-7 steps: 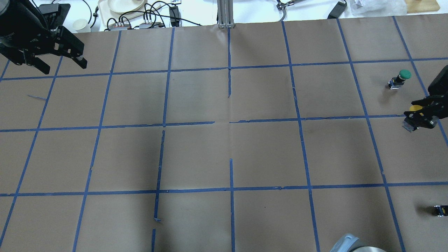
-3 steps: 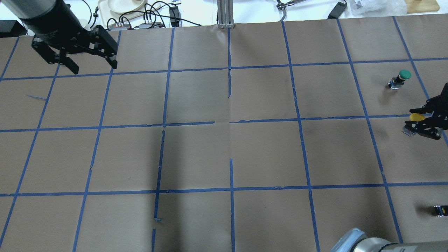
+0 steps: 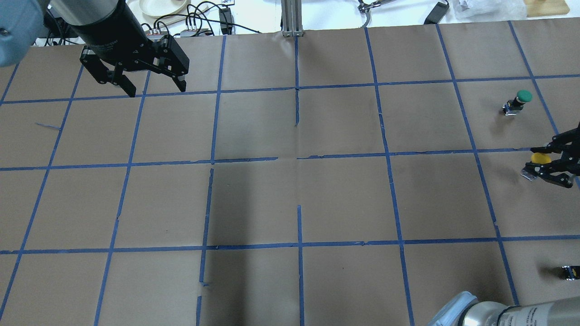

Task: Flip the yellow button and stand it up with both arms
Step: 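Lower the yellow button upright onto the table with the right gripper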

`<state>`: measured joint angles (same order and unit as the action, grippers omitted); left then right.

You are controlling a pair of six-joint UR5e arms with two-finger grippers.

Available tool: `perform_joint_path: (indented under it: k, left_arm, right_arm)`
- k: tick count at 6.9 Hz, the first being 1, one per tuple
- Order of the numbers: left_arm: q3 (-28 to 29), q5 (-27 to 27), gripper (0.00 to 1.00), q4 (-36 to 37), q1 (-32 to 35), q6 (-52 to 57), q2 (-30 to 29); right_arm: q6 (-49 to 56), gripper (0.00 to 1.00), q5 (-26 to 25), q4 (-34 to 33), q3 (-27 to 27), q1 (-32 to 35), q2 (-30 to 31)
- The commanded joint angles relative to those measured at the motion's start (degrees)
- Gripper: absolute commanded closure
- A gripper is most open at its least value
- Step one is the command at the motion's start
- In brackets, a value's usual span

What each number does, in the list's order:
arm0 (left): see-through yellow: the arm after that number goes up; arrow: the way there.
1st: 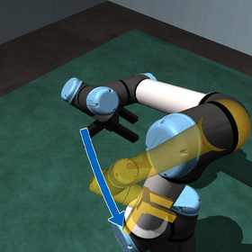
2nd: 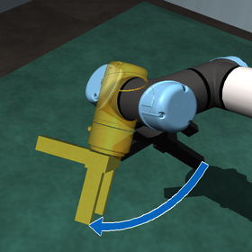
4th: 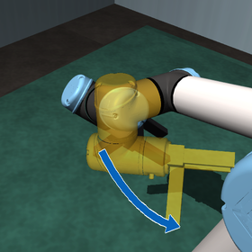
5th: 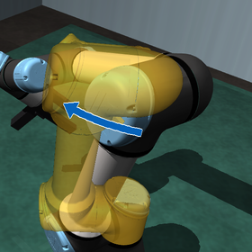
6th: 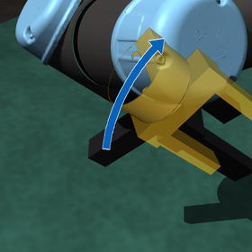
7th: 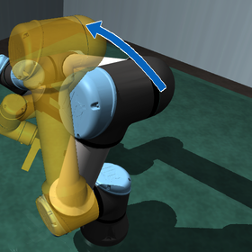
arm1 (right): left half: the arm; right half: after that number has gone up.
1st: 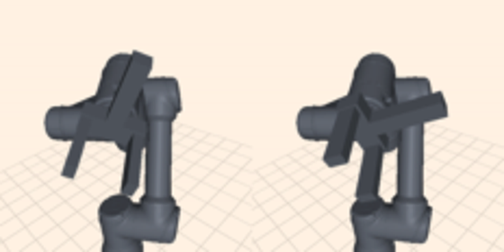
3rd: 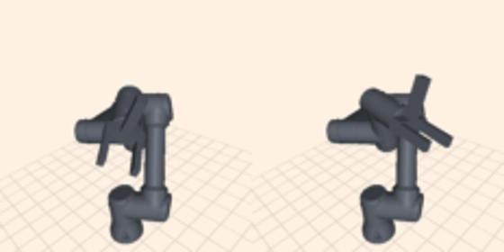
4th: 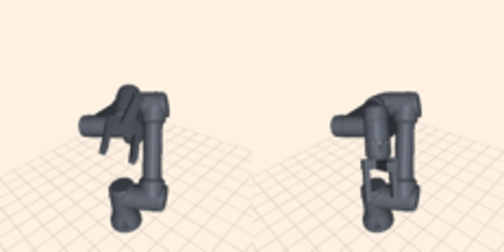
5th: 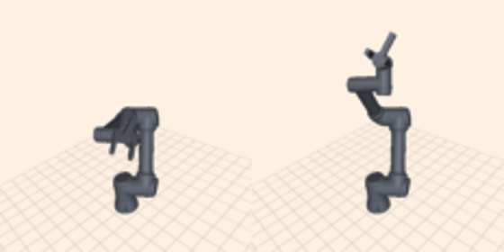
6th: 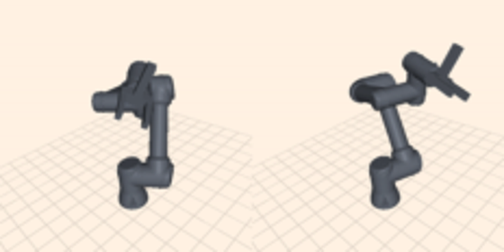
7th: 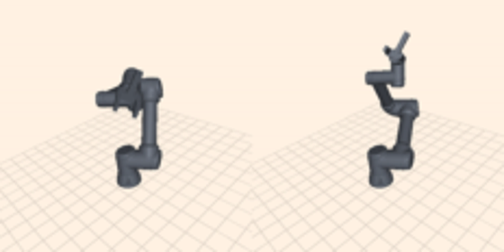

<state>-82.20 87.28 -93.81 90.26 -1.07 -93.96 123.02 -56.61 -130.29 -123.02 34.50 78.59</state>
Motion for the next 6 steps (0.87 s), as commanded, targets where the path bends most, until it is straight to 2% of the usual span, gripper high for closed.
perform_joint_path:
  k: [1, 2, 3, 4, 6]
  left_arm:
    - [0.02, 1.65, 0.0, 0.03, -0.61, 0.2, 0.36]
    - [-0.16, 1.75, 0.0, 0.2, -0.61, 0.1, 0.27]
    - [0.1, 1.66, 0.0, 0.29, -0.61, 0.19, 0.09]
    - [0.11, 1.66, 0.0, 0.29, -0.61, 0.1, -0.17]
    - [0.1, 1.49, 0.0, 0.38, -0.61, 0.1, -0.35]
  right_arm:
    - [6.32, 0.8, 1.06, 0.21, -0.03, -1.37, -0.72]
    - [6.35, 0.77, 0.98, 0.3, -0.11, -1.72, -0.81]
    - [5.57, 0.23, 1.15, 0.38, -0.29, -1.72, -0.89]
    - [3.65, 0.01, 1.07, 0.3, -0.2, -1.72, -0.98]
    - [1.09, 0.0, 0.98, 0.38, -0.12, -1.72, -0.72]
